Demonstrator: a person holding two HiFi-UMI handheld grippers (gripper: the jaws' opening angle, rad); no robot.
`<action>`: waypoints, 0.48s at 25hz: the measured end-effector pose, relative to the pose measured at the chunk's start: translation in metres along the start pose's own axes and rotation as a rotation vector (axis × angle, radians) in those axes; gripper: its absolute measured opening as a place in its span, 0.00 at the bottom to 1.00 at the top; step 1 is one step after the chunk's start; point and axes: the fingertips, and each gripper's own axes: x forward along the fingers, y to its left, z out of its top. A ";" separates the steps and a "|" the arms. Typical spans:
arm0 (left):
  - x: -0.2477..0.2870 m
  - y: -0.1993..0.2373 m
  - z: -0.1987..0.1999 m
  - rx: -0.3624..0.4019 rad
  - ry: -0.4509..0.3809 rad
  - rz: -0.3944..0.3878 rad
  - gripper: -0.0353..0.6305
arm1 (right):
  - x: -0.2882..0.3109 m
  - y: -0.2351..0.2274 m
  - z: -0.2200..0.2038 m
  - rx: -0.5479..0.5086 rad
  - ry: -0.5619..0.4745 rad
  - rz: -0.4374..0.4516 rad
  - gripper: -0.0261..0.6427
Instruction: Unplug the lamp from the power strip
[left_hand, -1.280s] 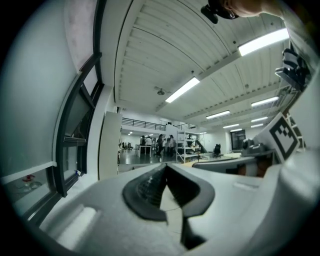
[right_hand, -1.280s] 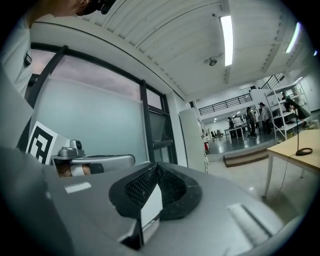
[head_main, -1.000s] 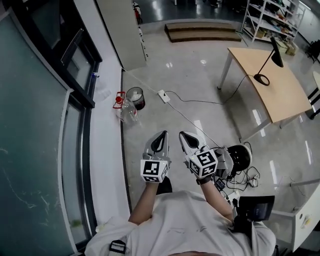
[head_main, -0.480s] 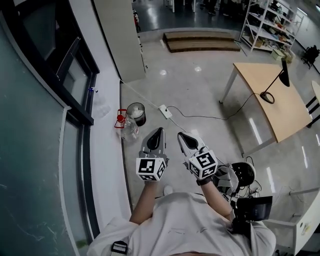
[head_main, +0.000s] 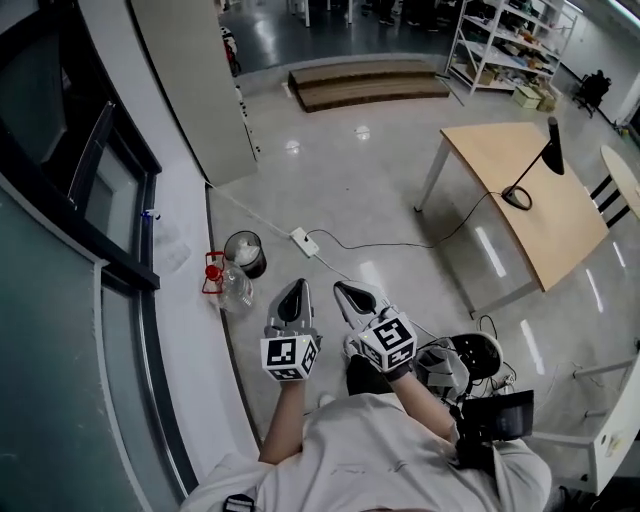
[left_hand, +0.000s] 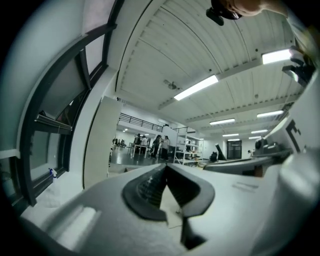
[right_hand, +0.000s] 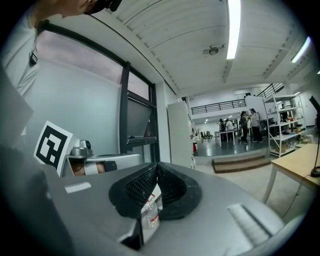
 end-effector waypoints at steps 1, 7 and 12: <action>0.015 -0.002 0.000 0.005 0.000 -0.013 0.06 | 0.007 -0.013 0.003 0.005 -0.008 -0.007 0.05; 0.106 -0.014 0.033 0.067 -0.090 -0.030 0.06 | 0.035 -0.101 0.033 0.023 -0.062 -0.043 0.05; 0.144 -0.007 0.053 0.105 -0.155 0.061 0.06 | 0.056 -0.155 0.045 0.048 -0.065 -0.040 0.05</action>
